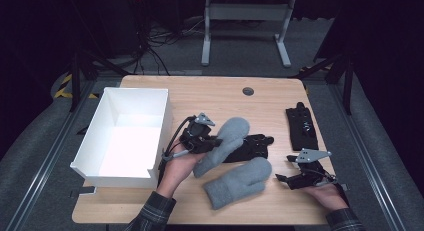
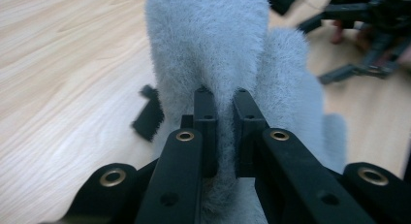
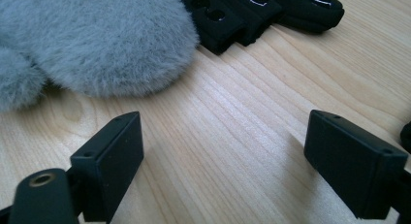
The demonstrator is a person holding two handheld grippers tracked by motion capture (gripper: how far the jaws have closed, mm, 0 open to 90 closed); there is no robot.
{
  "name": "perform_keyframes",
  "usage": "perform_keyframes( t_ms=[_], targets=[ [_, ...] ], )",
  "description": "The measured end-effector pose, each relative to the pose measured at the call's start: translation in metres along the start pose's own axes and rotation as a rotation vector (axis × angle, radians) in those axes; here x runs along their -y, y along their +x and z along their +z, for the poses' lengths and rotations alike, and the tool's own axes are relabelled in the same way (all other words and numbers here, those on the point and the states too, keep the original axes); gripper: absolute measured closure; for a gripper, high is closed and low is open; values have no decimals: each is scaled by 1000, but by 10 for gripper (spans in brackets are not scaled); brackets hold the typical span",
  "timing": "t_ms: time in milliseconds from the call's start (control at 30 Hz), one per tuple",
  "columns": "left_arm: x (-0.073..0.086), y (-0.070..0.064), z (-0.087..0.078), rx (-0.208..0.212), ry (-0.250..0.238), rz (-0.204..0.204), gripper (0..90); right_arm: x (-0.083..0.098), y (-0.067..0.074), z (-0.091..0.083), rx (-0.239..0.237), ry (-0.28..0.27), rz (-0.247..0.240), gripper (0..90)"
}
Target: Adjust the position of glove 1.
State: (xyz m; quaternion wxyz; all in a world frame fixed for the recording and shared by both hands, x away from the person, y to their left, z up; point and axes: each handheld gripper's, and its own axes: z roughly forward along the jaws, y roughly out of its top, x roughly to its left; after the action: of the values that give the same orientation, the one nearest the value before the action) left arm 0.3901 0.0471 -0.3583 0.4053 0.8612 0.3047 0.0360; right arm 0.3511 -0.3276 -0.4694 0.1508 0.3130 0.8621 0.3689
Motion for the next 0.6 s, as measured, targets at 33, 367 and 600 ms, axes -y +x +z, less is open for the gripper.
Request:
perform_keyframes(
  t_ms=[33, 367, 600],
  targets=[
    [0, -3, 0, 6, 1, 9, 840, 0, 0, 0, 0, 0, 0, 145],
    [1, -35, 8, 99, 43, 79, 840, 0, 0, 0, 0, 0, 0, 145],
    [4, -49, 22, 131, 91, 120, 840, 0, 0, 0, -1, 0, 0, 145]
  ],
)
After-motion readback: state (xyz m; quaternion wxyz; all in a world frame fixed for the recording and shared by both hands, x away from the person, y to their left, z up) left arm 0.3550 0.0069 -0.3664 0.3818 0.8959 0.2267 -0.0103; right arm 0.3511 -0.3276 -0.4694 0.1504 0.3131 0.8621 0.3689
